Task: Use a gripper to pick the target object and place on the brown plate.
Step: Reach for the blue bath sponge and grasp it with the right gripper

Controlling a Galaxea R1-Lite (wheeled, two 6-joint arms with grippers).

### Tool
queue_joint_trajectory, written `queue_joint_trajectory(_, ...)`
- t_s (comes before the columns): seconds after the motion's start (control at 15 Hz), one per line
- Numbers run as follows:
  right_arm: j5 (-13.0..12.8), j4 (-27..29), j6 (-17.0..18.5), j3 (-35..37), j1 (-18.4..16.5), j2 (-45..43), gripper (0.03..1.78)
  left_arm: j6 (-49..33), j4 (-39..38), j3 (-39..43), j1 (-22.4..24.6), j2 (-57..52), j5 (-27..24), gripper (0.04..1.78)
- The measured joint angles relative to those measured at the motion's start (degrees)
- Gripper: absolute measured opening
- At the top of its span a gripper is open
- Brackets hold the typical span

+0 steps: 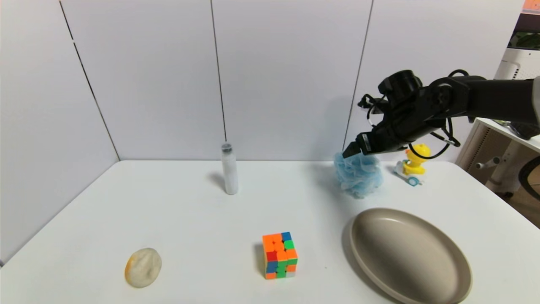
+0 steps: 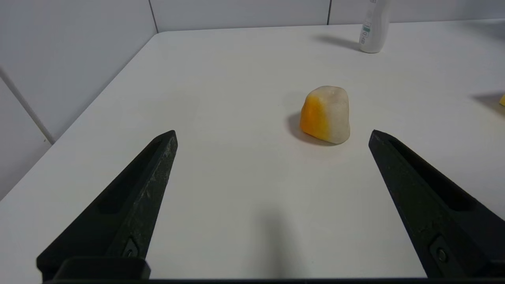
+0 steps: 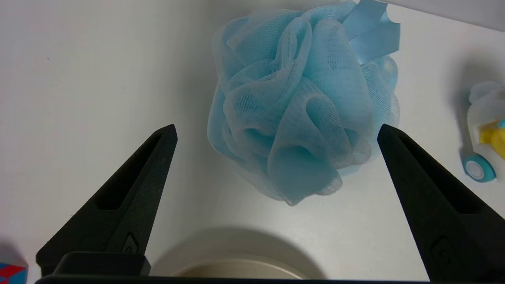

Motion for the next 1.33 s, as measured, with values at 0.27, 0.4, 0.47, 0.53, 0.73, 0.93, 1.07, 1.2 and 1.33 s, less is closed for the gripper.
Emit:
queue_joint_trajectory(0.27, -0.4, -0.7, -0.2, -1.1, -0.2, 3.7, 1.75, 0.0, 0.0, 0.0, 0.0, 0.0, 0.0, 1.75)
queue_joint_trajectory(0.4, -0.6, -1.6, -0.5, -1.2, -0.4, 5.2, 1.75, 0.0, 0.0, 0.0, 0.0, 0.0, 0.0, 1.75)
queue_joint_trajectory(0.47, -0.6, -2.6, -0.6, -1.3, -0.5, 5.9, 1.75, 0.0, 0.0, 0.0, 0.0, 0.0, 0.0, 1.75)
queue_joint_trajectory(0.53, -0.6, -3.7, -0.7, -1.3, -0.5, 6.5, 1.75, 0.0, 0.0, 0.0, 0.0, 0.0, 0.0, 1.75)
queue_joint_trajectory(0.73, -1.1, -6.4, -1.0, -1.3, -0.3, 8.4, 1.75, 0.0, 0.0, 0.0, 0.0, 0.0, 0.0, 1.75)
queue_joint_trajectory(0.93, -1.8, -6.6, -1.1, -1.4, -0.5, 9.9, 1.75, 0.0, 0.0, 0.0, 0.0, 0.0, 0.0, 1.75)
queue_joint_trajectory(1.07, -1.9, -6.6, -1.3, -1.4, -0.6, 10.6, 1.75, 0.0, 0.0, 0.0, 0.0, 0.0, 0.0, 1.75)
queue_joint_trajectory(1.2, -1.9, -6.6, -1.4, -1.4, -0.6, 11.1, 1.66, 0.0, 0.0, 0.0, 0.0, 0.0, 0.0, 1.75)
queue_joint_trajectory(1.33, -1.9, -6.5, -1.7, -1.4, -0.7, 11.4, 1.31, 0.0, 0.0, 0.0, 0.0, 0.0, 0.0, 1.75)
